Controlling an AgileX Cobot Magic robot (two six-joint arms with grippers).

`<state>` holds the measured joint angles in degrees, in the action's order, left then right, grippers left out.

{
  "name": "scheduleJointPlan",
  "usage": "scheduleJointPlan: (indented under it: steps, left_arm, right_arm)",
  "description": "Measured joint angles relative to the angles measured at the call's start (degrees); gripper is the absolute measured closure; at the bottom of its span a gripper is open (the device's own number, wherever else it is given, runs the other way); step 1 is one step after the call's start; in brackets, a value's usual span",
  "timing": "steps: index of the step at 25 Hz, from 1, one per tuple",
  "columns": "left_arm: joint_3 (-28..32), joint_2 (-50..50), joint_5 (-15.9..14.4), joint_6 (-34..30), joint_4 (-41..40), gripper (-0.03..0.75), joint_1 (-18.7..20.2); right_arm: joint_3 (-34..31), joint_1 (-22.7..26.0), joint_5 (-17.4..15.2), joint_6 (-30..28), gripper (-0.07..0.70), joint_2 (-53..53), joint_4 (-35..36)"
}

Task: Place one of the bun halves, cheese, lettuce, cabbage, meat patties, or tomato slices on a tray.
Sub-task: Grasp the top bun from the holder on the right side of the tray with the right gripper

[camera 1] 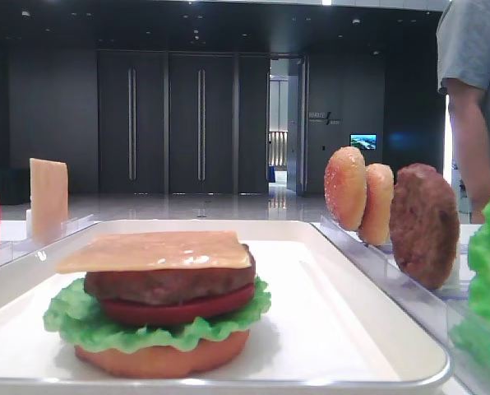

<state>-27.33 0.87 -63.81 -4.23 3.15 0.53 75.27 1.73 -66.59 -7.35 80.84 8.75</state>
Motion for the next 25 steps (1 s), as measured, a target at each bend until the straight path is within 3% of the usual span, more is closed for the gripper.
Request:
scheduleJointPlan:
  steps: [15, 25]
  left_arm:
    - [0.0, 0.0, 0.0, 0.0, 0.0, 0.139, 0.0]
    - [0.0, 0.0, 0.0, 0.0, 0.0, 0.139, 0.0]
  right_arm:
    - [26.8, 0.0, -3.1, -1.5, 0.216, 23.4, -0.1]
    - [31.6, -0.1, -3.4, 2.3, 0.216, 27.4, -3.1]
